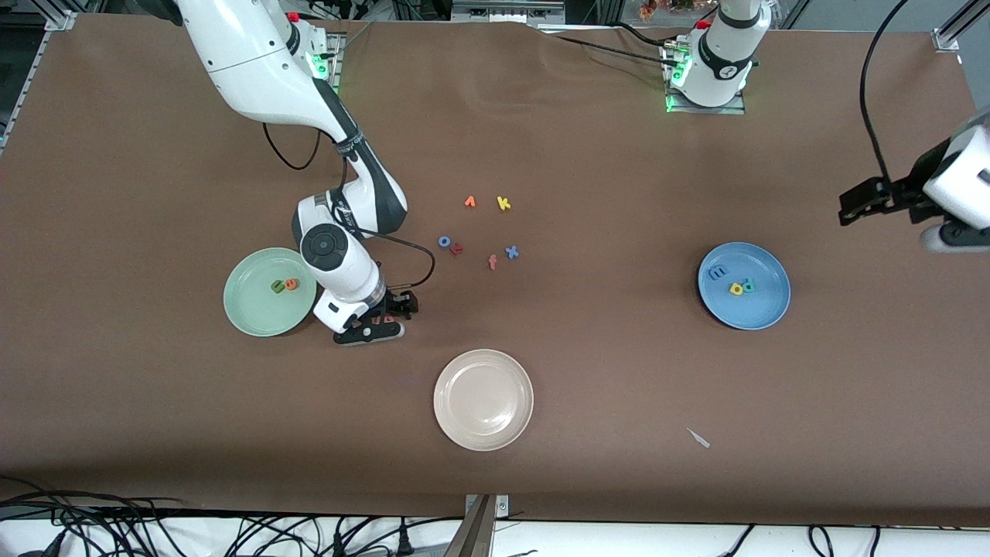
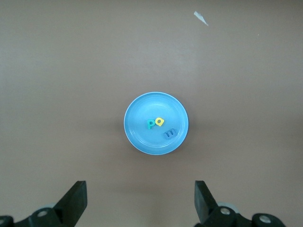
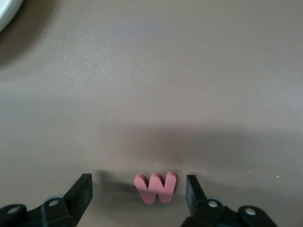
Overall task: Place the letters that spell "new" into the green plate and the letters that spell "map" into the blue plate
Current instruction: 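Grasp the pink w with the right gripper and carry it to the green plate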
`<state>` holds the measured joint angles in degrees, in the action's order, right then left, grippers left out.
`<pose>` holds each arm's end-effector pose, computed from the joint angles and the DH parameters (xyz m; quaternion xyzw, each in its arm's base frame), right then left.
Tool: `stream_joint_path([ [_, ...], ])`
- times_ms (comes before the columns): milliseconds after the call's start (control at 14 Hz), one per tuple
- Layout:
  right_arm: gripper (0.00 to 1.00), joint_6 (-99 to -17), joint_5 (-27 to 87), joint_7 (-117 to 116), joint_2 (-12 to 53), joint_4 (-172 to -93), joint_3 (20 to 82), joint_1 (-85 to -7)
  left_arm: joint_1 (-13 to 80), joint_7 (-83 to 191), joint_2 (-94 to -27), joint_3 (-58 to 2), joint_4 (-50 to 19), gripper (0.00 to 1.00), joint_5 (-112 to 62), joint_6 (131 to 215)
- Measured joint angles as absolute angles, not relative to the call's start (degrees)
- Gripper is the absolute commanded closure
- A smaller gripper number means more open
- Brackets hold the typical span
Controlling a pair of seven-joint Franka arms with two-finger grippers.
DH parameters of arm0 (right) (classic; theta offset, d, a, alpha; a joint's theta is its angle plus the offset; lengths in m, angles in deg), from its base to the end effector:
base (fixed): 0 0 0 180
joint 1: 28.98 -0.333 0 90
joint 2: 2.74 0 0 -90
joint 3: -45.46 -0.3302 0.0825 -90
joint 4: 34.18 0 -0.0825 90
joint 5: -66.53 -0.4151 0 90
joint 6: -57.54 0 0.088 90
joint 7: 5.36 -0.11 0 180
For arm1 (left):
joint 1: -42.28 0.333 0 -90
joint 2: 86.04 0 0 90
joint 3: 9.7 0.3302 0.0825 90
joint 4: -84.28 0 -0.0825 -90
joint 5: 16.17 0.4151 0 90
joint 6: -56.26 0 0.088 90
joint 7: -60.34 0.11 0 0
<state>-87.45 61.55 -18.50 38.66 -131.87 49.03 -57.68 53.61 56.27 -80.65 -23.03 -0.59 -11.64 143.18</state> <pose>0.6444 0.3061 0.1669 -0.9955 -0.0790 -0.0475 0.0235 0.6095 -0.0054 0.6213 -0.9990 -0.0193 0.0263 0.0301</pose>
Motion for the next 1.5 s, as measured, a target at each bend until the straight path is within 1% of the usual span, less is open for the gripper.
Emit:
stream_joint_path([
  [143,0.19,-89.0,61.6,-18.6,38.7,-132.7,49.0,-57.7,53.6,56.3,-82.0,-22.7,-1.4,0.00,-13.5,143.2],
  [285,0.24,-90.3,61.6,-18.6,38.7,-133.6,49.0,-57.7,53.9,56.4,-82.1,-22.5,-2.6,0.00,-15.9,143.2],
  [570,0.46,-90.6,61.6,-18.6,38.6,-134.0,49.2,-57.6,54.6,58.6,-81.9,-22.3,-4.6,0.00,-16.6,143.2],
  [927,0.62,-90.6,61.6,-18.5,38.5,-134.0,49.3,-57.5,54.6,58.8,-82.2,-24.0,-4.6,0.00,-14.9,141.5],
  [1069,0.65,-90.6,61.6,-18.4,38.4,-134.0,49.3,-57.5,54.5,58.8,-82.5,-25.0,-4.4,0.00,-13.7,141.5],
  [1141,0.69,-90.5,61.6,-18.3,38.1,-134.1,49.3,-57.5,54.5,58.8,-82.7,-25.1,-4.4,0.00,-13.7,141.5],
  [1497,0.70,-90.5,61.6,-16.4,38.1,-134.1,49.8,-57.5,54.5,59.3,-82.8,-25.3,-4.4,0.00,-13.7,141.5],
])
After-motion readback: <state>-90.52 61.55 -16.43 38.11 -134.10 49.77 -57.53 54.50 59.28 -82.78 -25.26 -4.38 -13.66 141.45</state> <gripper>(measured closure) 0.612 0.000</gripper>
